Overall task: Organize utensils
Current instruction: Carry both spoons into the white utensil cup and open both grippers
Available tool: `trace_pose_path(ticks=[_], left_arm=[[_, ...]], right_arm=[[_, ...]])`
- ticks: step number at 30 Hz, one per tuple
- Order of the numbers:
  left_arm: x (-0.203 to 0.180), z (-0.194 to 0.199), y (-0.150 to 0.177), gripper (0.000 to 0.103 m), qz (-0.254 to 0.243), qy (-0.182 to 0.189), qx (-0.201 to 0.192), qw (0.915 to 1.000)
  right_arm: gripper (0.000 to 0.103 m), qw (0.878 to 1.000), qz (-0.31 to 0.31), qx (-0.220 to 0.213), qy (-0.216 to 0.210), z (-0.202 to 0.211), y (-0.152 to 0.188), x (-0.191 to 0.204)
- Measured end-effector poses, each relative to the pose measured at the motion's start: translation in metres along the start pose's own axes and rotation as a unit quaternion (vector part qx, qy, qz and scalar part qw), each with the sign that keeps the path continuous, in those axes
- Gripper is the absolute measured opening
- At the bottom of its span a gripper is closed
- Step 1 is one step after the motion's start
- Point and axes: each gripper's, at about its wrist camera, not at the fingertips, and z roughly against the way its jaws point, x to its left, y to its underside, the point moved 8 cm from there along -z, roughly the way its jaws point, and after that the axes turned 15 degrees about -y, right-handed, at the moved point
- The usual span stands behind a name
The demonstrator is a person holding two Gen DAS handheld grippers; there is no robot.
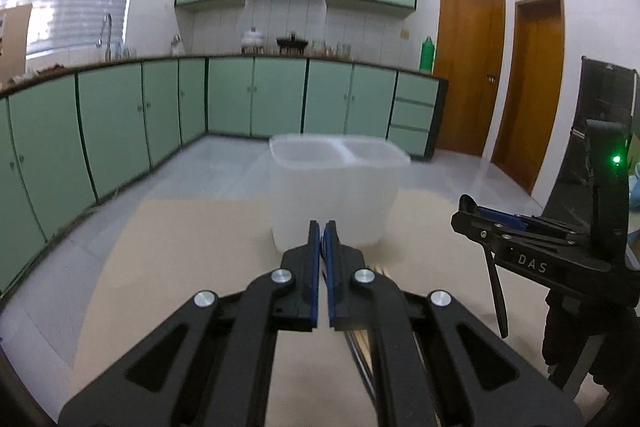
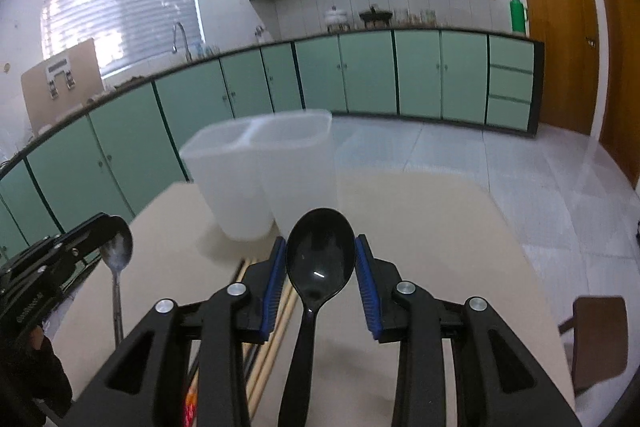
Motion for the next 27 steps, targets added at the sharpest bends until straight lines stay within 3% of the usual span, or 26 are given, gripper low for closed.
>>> trace_pose_path(ticks=[6,12,17,21,27], left_arm=[[-0.006,-0.005,-0.043,0.002,-0.003,-0.003,-0.047,0.9989],[-0.018,-0.015,-0.111,0.002,0.002,-0.005,-0.112,0.9936],[-0.025,-0.037,-0.152,0.002,-0.008,-0.034,-0.154,0.9874],[-0.029,-0.067,-0.171,0.002,-0.026,-0.071,-0.172,0.9821],[-0.035,-0.109,-0.168,0.002,-0.039,-0.093,-0.156,0.9826]], right_arm=[[0.034,0.998,0.013,-0.055,-0.007,-0.011,-0.054,0.005],[0.034,0.994,0.024,-0.110,-0.016,-0.029,-0.121,0.007],[0.034,0.991,0.035,-0.133,-0.001,-0.058,-0.161,0.000],[0.034,0.989,0.038,-0.137,0.024,-0.082,-0.171,-0.012],[0.034,0.991,0.029,-0.123,0.048,-0.114,-0.164,-0.031]])
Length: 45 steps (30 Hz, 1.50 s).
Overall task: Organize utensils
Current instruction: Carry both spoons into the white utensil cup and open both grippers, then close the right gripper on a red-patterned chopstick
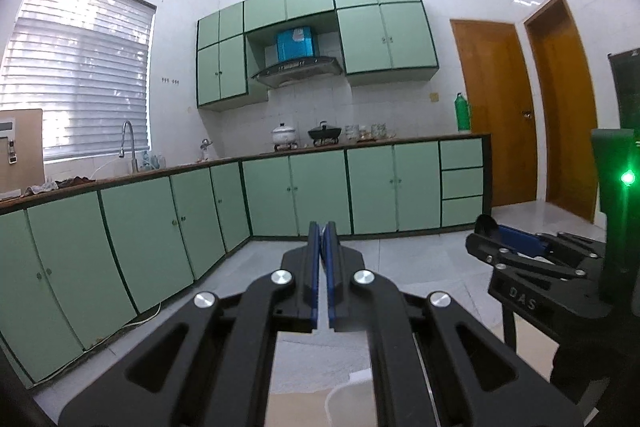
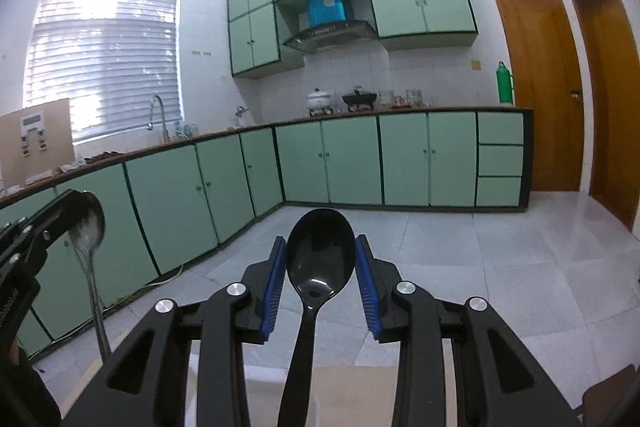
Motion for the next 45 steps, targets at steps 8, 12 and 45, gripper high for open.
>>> trace_pose_path(ticks=[8,12,45], left_arm=[[-0.007,-0.020,0.028,0.005,-0.005,0.005,0.038,0.9992],[0.006,-0.010,0.028,0.007,0.016,0.011,0.045,0.9988],[0.075,0.251,0.250,0.069,-0.046,0.034,0.368,0.9281]], right_arm=[[0.039,0.999,-0.005,0.030,-0.023,-0.009,0.027,0.006],[0.044,0.999,0.001,0.031,-0.029,0.009,0.030,0.009],[0.068,0.951,-0.018,0.306,-0.028,0.265,0.277,0.099]])
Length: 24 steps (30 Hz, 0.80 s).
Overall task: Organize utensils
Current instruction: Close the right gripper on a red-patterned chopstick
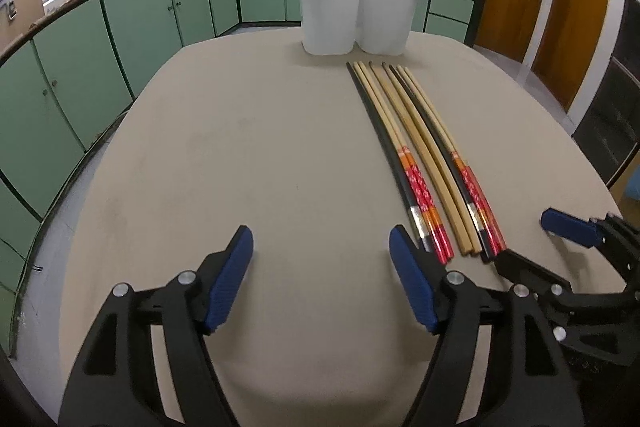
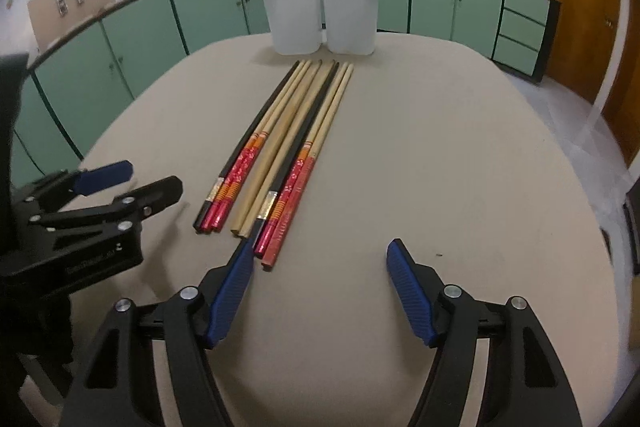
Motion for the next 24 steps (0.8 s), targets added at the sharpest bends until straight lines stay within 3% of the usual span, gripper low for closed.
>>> trace_pose_path(ticks=[7,12,20,24], left_arm=[[-0.001,0.001,0.000,0.070,0.008,-0.004,0.007,0.9999],[-0.009,0.008,0.000,0.072,-0.004,-0.005,-0.004,1.0000],[-0.021,0.018,0.002,0.073,-0.016,0.017,-0.012,0.9996],[-0.027,0.017,0.002,0.073,-0.026,0.021,-0.011,0.9994]], right_arm=[[0.066,0.999,-0.017,-0.007,0.036,0.009,-0.001,-0.018],[0.059,0.999,-0.024,-0.012,0.020,0.012,-0.002,-0.020],[0.017,1.000,0.003,-0.007,-0.003,0.000,-0.005,-0.003],[0.009,1.000,-0.010,-0.012,-0.009,0.001,-0.005,-0.007]])
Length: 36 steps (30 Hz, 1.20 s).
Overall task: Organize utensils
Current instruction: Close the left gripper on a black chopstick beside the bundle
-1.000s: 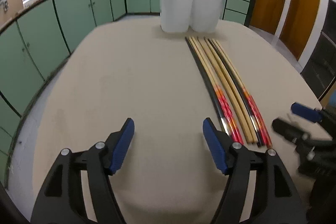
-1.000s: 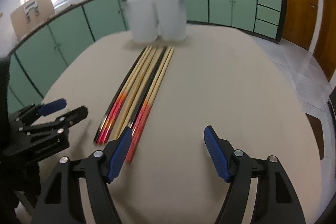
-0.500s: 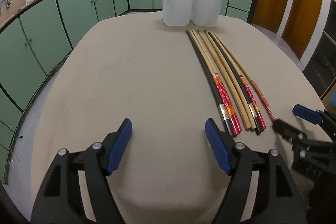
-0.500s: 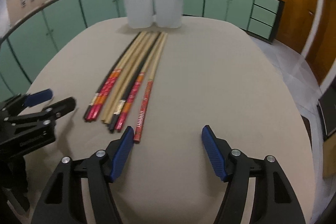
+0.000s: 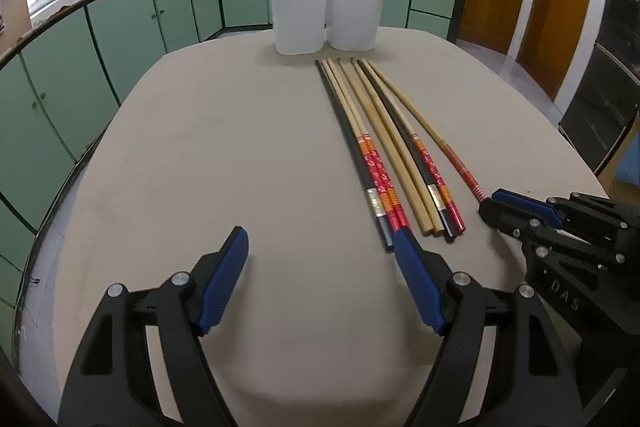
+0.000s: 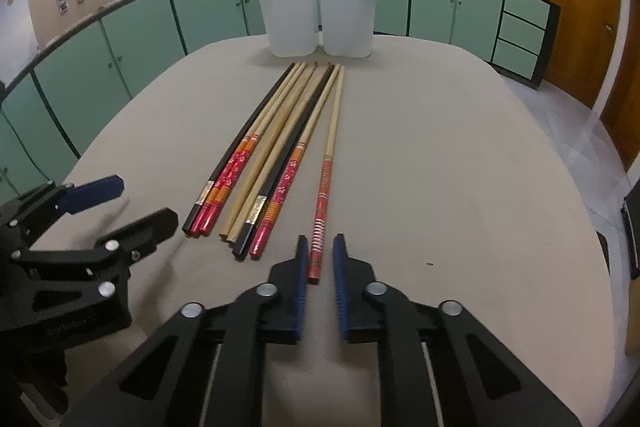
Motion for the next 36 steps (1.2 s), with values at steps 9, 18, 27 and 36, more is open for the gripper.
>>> trace_pose_path(ticks=[9,18,27,36], left_arm=[[0.003,-0.012,0.004,0.075,0.005,-0.007,0.028,0.9996],[0.008,-0.015,0.002,0.074,0.003,-0.018,0.028,0.9994],[-0.003,-0.014,-0.003,0.019,-0.008,0.001,0.016,0.9998],[-0.006,-0.009,-0.008,0.006,0.005,0.029,0.004,0.9996]], right_arm=[[0.008,1.000,-0.003,-0.001,-0.001,0.000,0.001,0.000],[0.008,1.000,-0.005,-0.001,-0.003,-0.001,0.000,0.000],[0.007,1.000,-0.003,-0.003,0.002,0.000,0.000,-0.001],[0.006,1.000,-0.007,-0.017,-0.002,0.006,-0.002,-0.002]])
